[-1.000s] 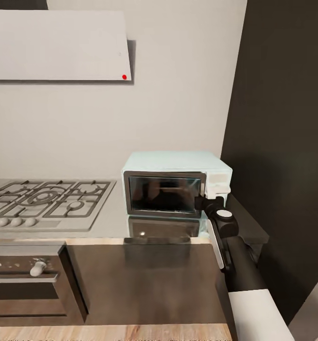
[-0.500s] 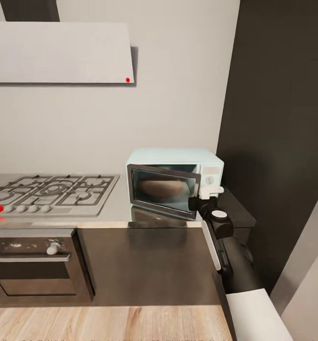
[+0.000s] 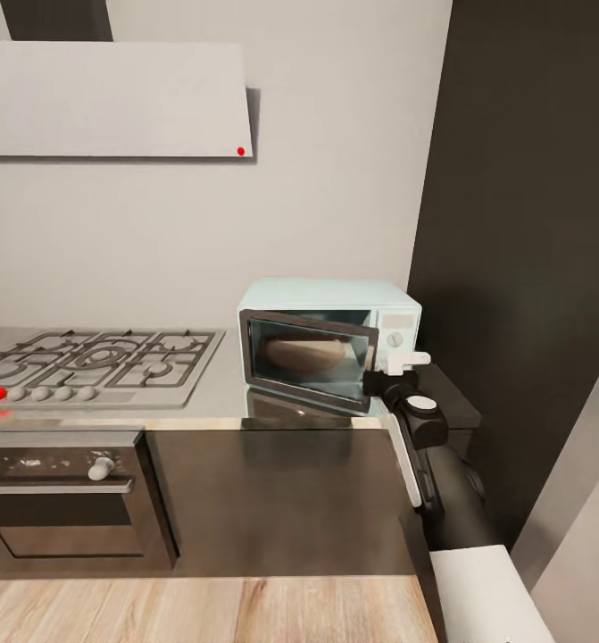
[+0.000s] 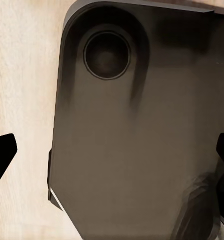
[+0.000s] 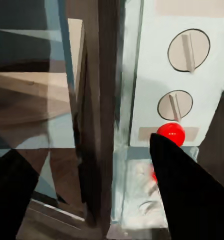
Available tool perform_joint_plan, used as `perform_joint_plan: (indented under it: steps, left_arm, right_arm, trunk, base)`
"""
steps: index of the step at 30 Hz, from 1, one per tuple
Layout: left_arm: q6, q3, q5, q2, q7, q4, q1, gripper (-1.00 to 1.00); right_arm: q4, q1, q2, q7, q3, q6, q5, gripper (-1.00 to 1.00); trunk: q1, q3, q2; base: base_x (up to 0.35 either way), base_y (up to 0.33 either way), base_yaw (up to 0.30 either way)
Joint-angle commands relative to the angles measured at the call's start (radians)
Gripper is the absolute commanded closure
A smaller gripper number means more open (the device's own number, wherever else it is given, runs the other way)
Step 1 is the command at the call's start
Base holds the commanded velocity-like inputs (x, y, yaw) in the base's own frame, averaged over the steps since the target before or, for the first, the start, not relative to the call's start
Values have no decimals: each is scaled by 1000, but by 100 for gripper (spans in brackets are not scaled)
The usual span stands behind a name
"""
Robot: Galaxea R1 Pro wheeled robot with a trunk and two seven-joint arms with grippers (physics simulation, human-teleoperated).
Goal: In the kitchen, take the popcorn bag from the countertop, put it into the microwave, and heat it until the popcorn is cooked so the cooked popcorn ends up inside the bag.
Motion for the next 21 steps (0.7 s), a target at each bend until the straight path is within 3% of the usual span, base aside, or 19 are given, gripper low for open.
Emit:
perform_joint_plan:
  steps: [1,11,13,17,21]
  left_arm:
    - [0,2,7,0,0,-2,1,-100]
    - [0,2,7,0,0,-2,1,-100]
    - [0,2,7,0,0,-2,1,-100]
    - [0,2,7,0,0,-2,1,-100]
    - [0,2,8,0,0,-2,1,-100]
  right_arm:
    - [0,-1,0,-3,-6,10,37,-100]
    - [-2,-1,-1,3,-6,22,40,-100]
    - [-2,-1,-13,3,-6,41,40,-100]
    - [-4,-1,-83,40,-3,70,39,-100]
    - [-5,-1,-195,181,-2,73,35,-100]
  trunk:
    - [0,-1,0]
    - [0,-1,0]
    - [0,-1,0]
    - [0,-1,0]
    - [0,-1,0]
  base:
    - [0,0,0]
    - [0,0,0]
    - [0,0,0]
    - [0,0,0]
    - [0,0,0]
